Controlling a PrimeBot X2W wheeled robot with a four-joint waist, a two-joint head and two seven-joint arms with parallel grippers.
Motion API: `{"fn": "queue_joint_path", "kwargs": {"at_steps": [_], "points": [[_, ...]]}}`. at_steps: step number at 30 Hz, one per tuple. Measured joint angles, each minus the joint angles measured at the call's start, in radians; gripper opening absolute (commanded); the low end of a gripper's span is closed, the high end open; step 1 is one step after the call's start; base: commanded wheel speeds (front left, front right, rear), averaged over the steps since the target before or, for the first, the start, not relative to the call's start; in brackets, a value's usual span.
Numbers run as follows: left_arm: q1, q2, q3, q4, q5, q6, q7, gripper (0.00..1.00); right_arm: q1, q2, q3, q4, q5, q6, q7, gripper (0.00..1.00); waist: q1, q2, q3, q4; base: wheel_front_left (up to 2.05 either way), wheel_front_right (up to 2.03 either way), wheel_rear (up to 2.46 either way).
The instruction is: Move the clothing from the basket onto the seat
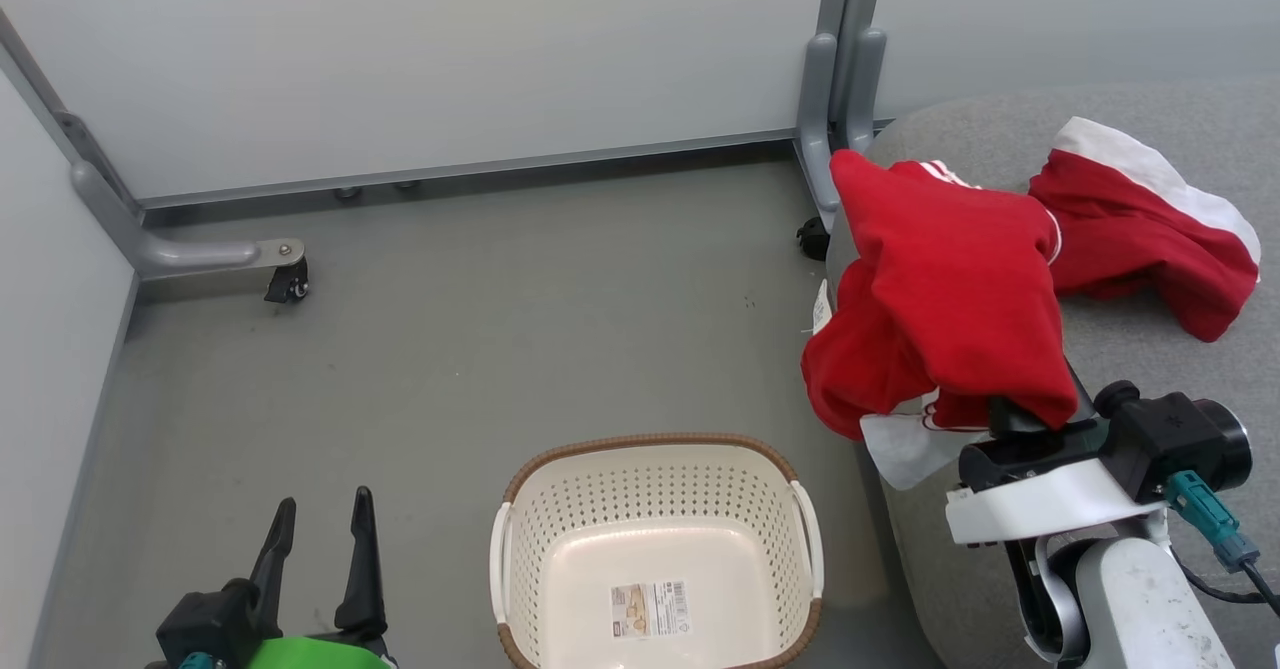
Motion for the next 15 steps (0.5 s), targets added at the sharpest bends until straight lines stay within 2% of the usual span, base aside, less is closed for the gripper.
{"fn": "queue_joint_path", "kwargs": {"at_steps": [7, 15], "points": [[0.001, 0.0, -0.01, -0.017, 0.003, 0.0, 0.0, 1.0, 0.0, 0.001, 0.002, 0.001, 0.0, 0.0, 0.0, 0.0, 0.0, 0.0, -0.002, -0.001, 0.0, 0.0, 0.0], [0.004, -0.001, -0.032, -0.03, 0.075, 0.014, 0.0, 1.0, 0.0, 0.001, 0.006, 0.003, 0.0, 0.0, 0.0, 0.0, 0.0, 0.0, -0.005, -0.007, 0.0, 0.0, 0.0]]}}
